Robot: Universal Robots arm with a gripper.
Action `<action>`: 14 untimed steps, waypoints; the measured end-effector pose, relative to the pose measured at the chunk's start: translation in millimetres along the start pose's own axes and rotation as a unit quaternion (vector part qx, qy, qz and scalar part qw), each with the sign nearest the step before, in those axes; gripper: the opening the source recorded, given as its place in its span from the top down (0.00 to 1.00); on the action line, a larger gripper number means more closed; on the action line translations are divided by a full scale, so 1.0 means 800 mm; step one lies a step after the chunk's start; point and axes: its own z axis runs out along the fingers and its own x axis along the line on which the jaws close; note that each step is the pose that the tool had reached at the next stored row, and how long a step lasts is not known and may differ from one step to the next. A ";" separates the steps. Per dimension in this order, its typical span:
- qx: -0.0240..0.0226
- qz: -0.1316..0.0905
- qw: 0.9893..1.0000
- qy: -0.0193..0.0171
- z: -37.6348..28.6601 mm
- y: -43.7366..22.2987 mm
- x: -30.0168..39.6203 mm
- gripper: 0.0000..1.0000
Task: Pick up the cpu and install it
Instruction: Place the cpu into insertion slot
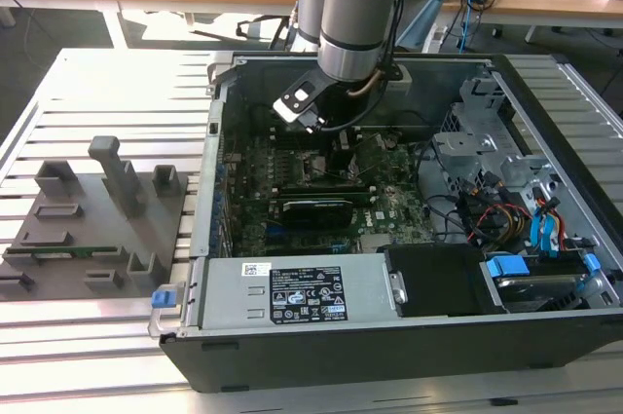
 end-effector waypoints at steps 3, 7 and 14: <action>0.000 0.000 1.000 0.001 0.0007 0.0001 0.0008 0.47; 0.000 0.000 1.000 0.001 0.0024 0.0001 0.0009 0.47; 0.000 0.000 1.000 0.001 0.0026 0.0002 0.0009 0.39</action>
